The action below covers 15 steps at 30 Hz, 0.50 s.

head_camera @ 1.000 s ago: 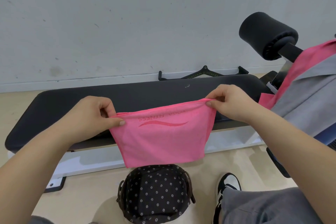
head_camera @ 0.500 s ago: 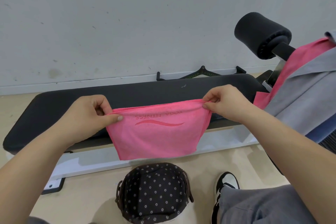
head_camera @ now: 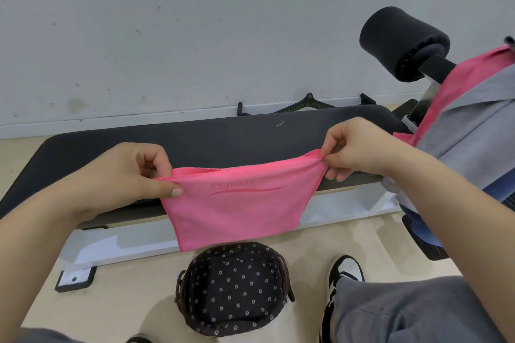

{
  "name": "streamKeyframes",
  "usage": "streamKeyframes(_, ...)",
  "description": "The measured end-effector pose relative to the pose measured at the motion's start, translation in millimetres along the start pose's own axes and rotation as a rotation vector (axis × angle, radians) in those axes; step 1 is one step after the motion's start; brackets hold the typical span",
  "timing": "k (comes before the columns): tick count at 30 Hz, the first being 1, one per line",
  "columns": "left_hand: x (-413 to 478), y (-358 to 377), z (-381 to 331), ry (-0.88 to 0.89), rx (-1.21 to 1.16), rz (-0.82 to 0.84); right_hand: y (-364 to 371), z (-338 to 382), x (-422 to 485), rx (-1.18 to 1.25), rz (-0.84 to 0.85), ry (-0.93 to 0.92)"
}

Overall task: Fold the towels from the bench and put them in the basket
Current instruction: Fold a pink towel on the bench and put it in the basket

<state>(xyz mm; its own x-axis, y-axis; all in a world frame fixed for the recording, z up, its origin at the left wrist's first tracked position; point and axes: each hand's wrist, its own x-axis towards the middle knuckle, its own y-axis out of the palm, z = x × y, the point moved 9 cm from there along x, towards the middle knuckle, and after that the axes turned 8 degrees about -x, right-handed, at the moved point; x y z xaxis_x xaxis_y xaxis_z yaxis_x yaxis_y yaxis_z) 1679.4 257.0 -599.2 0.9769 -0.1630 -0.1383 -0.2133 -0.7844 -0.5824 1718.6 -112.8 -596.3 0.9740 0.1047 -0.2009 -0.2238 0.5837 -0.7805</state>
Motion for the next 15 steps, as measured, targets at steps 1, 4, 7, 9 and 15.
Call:
streamKeyframes(1, 1.5, -1.7, 1.3, 0.005, 0.037, -0.022, -4.7, 1.6, 1.0, 0.027, -0.041, -0.013)
streamKeyframes(4, 4.7, -6.7, 1.4, 0.009, 0.057, -0.124, -9.1, 5.1, 1.8, 0.132, -0.135, 0.011)
streamKeyframes(7, 7.1, -12.0, 0.8, 0.011, 0.055, -0.215, -8.8, -3.5, 2.5, 0.249, -0.220, 0.111)
streamKeyframes(9, 7.9, -16.8, 1.6, 0.007, 0.091, -0.271, -15.6, -1.5, 2.5, 0.174, -0.310, 0.094)
streamKeyframes(15, 21.9, -19.0, 18.5, -0.166, -0.389, -0.401, 5.3, -7.5, 16.7, 0.631, -0.261, 0.211)
